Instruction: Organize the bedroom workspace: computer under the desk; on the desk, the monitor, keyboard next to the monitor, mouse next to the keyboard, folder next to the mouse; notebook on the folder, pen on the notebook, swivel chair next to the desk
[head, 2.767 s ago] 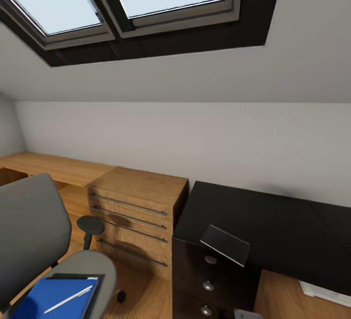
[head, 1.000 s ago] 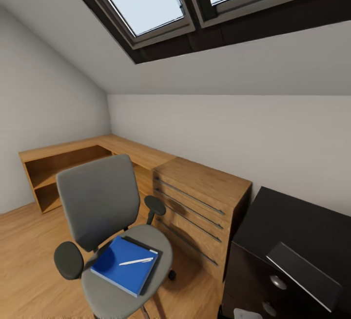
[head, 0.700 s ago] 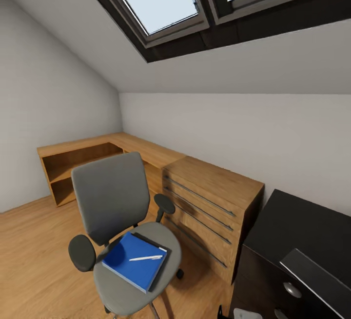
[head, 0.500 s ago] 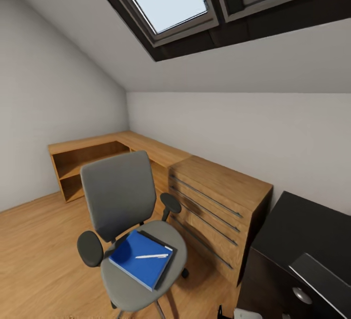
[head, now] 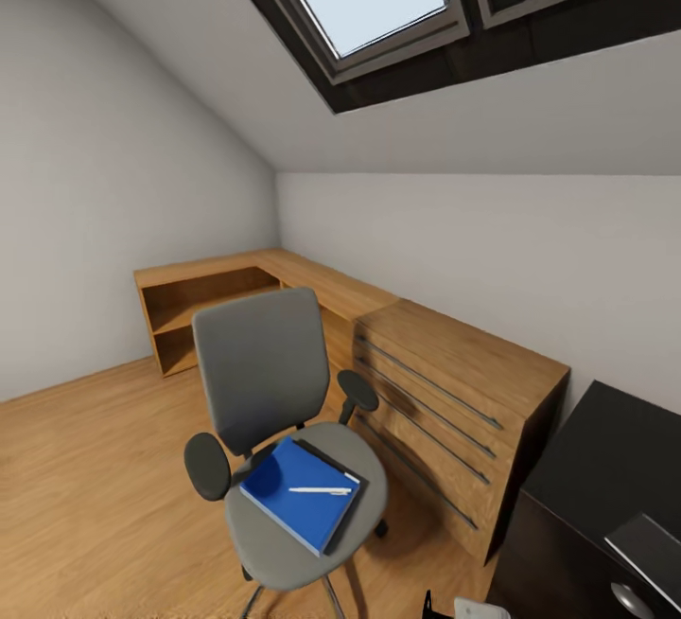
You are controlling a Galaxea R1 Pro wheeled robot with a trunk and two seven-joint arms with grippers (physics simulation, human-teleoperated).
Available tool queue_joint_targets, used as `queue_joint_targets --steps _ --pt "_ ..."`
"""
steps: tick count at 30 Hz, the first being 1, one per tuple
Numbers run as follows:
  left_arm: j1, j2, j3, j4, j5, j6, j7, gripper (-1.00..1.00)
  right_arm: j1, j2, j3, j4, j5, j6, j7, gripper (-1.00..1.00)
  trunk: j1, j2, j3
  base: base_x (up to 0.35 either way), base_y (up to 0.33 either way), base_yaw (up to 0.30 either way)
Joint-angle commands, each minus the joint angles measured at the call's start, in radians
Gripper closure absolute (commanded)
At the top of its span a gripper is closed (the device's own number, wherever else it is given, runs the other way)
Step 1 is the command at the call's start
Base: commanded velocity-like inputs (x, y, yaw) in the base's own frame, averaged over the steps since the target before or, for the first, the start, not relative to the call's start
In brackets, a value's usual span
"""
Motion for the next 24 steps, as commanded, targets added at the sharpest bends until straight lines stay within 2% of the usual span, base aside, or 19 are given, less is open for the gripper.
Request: queue_joint_targets --steps 1,8,16,24 --pt "-0.001 0.004 -0.007 0.002 0.011 -0.013 0.007 -1.0 -0.001 -0.001 0.009 0.0 -0.009 -0.005 -0.005 -1.0 0.0 -0.001 -0.002 0.0 0.0 0.2" --pt "-0.001 0.014 0.005 0.063 0.01 -0.048 0.006 -1.0 -0.001 -0.001 0.008 0.002 -0.01 -0.042 -0.006 -1.0 0.0 -0.001 -0.01 0.0 0.0 0.197" --pt "-0.001 0.015 0.01 0.074 0.01 -0.06 0.007 -1.0 -0.001 -0.001 0.01 0.003 -0.01 -0.055 -0.005 -1.0 0.0 -0.001 -0.02 0.0 0.0 0.176" --pt "-0.001 0.016 0.022 0.076 0.012 -0.114 0.009 -1.0 -0.001 -0.001 0.01 0.003 -0.01 -0.056 -0.005 -1.0 0.0 -0.001 -0.026 0.0 0.0 0.104"
